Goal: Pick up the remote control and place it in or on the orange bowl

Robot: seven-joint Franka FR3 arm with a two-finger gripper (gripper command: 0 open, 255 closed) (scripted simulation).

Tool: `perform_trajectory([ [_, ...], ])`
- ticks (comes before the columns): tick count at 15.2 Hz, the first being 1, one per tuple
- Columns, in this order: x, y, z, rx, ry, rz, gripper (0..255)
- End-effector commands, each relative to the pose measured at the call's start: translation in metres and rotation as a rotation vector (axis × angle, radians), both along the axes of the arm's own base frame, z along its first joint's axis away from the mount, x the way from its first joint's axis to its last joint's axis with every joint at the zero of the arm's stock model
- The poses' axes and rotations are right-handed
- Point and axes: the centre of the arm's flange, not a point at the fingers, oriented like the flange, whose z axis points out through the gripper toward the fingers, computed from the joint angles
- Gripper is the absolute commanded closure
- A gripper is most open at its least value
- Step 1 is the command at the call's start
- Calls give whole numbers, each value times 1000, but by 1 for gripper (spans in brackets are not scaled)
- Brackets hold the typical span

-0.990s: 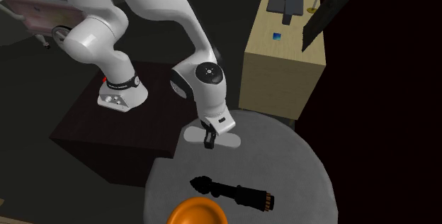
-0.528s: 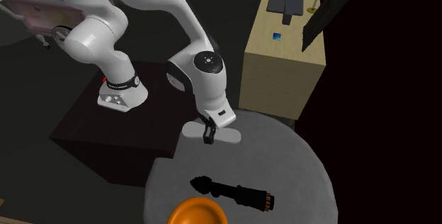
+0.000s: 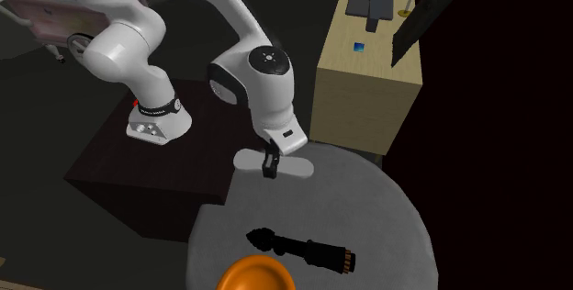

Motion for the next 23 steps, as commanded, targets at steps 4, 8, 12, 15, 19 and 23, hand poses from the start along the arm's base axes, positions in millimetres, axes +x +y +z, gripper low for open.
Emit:
perform_trajectory([
  [4,-1,-40,8,0,0,0,255],
  [8,-3,-92,10,0,0,0,255],
  [12,-5,-145,11,0,0,0,255],
  [15,-6,-185,12,0,0,0,255],
  [19,-8,-237,14,0,0,0,255],
  [23,-10,-290,15,0,0,0,255],
])
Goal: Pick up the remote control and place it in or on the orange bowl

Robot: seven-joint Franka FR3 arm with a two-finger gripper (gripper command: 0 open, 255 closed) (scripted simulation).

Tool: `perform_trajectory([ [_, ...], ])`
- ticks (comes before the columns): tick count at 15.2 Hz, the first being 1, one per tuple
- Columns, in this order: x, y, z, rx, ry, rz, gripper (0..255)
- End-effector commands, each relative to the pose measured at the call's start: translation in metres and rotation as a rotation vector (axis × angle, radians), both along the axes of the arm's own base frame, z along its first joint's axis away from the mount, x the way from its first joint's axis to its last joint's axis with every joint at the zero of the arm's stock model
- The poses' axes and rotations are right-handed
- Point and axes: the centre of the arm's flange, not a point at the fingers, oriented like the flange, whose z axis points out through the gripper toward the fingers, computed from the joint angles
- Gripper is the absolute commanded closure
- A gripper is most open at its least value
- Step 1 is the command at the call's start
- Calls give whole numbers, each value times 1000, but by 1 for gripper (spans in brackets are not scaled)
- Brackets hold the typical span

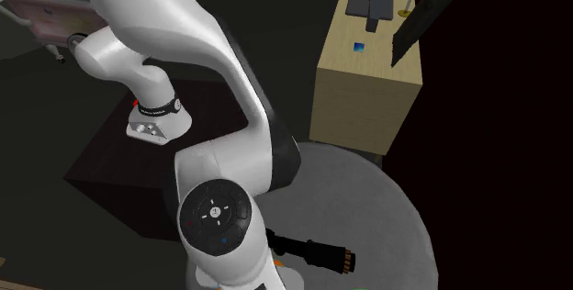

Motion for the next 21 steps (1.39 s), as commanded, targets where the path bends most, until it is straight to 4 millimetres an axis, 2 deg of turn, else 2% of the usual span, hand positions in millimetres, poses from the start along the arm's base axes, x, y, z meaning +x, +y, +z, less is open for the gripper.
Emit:
perform_trajectory([
  [1,-2,-33,0,1,-1,1,255],
  [16,-2,-33,-78,1,-1,1,255],
  [21,-2,-33,-78,1,-1,1,255],
])
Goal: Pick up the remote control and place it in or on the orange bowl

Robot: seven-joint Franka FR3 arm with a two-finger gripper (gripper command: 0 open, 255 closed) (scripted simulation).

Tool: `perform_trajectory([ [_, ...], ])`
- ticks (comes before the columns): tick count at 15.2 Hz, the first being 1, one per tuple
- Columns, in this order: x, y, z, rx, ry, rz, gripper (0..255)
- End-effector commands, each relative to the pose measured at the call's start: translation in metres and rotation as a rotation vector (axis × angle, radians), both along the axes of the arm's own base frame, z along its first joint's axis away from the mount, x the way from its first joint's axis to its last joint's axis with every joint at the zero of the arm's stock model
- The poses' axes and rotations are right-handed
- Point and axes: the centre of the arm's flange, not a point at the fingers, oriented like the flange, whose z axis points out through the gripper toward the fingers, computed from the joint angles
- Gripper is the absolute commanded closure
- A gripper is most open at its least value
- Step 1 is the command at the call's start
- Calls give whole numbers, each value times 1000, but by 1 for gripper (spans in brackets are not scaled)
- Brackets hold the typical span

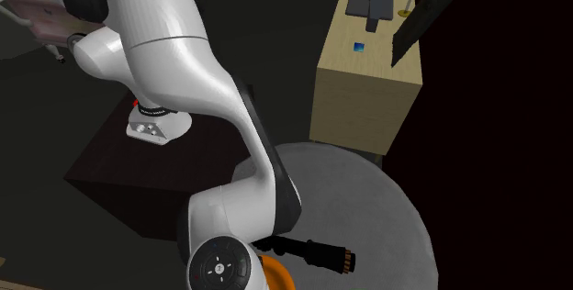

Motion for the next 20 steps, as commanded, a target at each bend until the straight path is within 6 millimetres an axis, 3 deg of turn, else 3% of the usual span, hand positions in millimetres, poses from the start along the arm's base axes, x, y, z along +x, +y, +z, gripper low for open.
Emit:
perform_trajectory([
  [1,0,0,0,0,0,0,255],
  [3,0,0,0,0,0,0,255],
  [4,0,0,0,0,0,0,0],
  [9,0,0,0,0,0,0,0],
  [13,0,-1,50,0,0,0,0],
  [20,0,-1,50,0,0,0,0],
])
